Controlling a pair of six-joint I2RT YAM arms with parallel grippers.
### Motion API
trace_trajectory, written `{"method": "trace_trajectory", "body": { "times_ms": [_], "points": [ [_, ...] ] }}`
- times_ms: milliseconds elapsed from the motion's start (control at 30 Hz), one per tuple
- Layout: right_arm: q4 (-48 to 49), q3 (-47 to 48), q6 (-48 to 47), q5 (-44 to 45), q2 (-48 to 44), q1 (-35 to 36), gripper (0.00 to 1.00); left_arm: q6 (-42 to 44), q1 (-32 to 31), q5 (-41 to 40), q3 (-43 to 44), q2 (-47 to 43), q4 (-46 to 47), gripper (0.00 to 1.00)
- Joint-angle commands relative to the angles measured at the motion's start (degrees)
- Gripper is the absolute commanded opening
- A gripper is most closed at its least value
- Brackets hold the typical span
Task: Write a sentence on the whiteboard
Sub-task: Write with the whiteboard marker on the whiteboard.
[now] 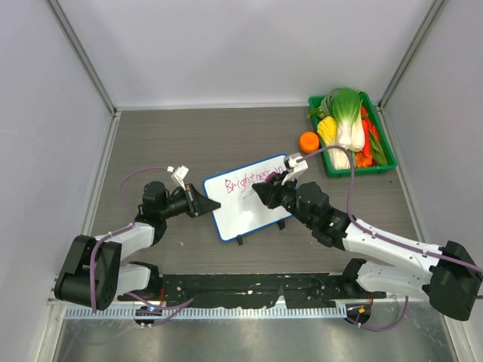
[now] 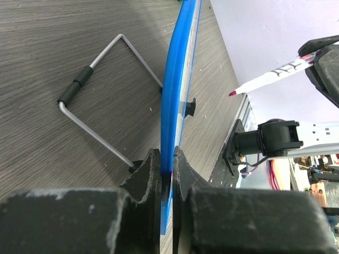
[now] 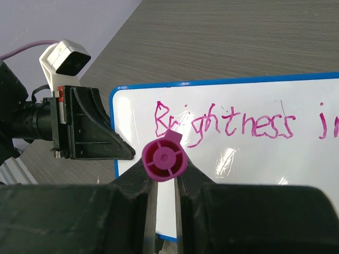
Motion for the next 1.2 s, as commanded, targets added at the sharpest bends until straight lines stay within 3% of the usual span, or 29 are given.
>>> {"method": "trace_trajectory", "body": {
  "times_ms": [0, 433, 733, 1167],
  "points": [
    [4.0, 2.6, -1.6, 2.7, 1.7, 1.9, 0.01, 4.4, 0.1, -4.7, -0.6, 0.5, -3.6, 0.0],
    [15.3, -0.2, -2.9, 7.9, 6.1, 7.0, 0.01, 4.4, 0.1, -4.7, -0.5, 0.7, -3.5, 0.0],
    [15.0, 0.1, -3.8, 9.6, 6.7, 7.7, 0.01, 4.3, 0.1, -4.8, -0.5, 0.6, -3.6, 0.0],
    [10.3, -0.1, -3.0, 10.8, 1.8, 7.7, 0.01, 6.8, 0.1, -10.6, 0.6, -7.4, -14.2, 0.57]
  ]
}}
